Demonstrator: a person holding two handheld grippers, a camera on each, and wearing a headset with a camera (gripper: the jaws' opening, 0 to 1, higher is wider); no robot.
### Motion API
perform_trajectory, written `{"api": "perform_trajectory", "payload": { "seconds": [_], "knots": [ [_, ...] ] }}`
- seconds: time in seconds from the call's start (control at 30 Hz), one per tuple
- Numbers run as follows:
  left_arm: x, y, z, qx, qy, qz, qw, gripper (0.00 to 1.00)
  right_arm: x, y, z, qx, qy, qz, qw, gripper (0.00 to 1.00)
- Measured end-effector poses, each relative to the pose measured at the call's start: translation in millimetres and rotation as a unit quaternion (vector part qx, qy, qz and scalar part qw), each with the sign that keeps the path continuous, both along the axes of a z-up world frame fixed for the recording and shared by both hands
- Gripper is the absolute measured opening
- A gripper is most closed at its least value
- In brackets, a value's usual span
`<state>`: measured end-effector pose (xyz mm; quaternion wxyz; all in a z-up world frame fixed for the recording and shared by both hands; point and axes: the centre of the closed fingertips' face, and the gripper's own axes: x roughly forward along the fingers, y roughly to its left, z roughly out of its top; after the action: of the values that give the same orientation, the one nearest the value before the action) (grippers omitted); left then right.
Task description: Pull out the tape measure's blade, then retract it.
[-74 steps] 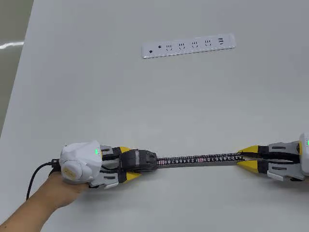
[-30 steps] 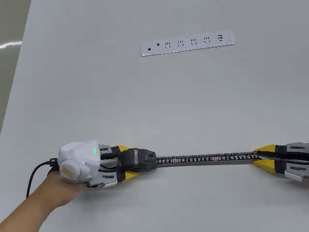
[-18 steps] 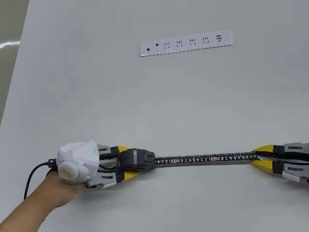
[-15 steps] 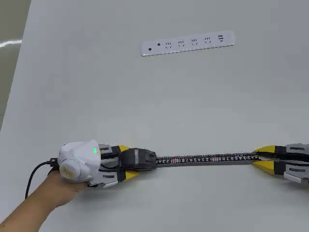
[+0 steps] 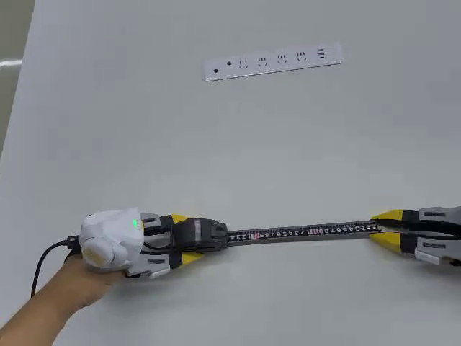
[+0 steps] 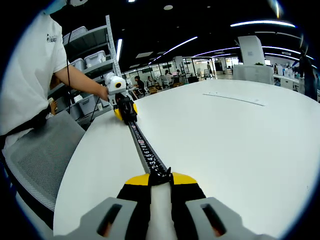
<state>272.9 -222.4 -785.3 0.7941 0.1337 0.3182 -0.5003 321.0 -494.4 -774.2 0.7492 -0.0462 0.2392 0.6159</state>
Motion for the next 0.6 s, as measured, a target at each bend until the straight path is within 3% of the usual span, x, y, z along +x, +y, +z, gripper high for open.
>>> {"api": "perform_trajectory", "payload": {
  "seconds": [0.23,0.27,0.5,0.6],
  "knots": [
    [0.1,0.5,-1.5,0.006,0.006,0.014,0.9999,0.32,-1.3,0.3,-0.7,-0.002,0.002,-0.008,1.0,0.14],
    [-0.5,0.3,-0.9,0.003,0.011,0.018,0.9998,0.33,-1.3,0.3,-1.1,-0.001,0.003,-0.009,1.0,0.15],
    [-0.4,-0.8,2.3,0.009,0.009,0.018,0.9998,0.4,-5.4,1.0,-0.9,-0.003,0.006,-0.01,0.9999,0.2],
    [1.1,1.4,0.8,0.012,0.017,0.029,0.9994,0.46,-6.1,1.0,-0.8,-0.004,0.006,-0.013,0.9999,0.21]
  ]
}}
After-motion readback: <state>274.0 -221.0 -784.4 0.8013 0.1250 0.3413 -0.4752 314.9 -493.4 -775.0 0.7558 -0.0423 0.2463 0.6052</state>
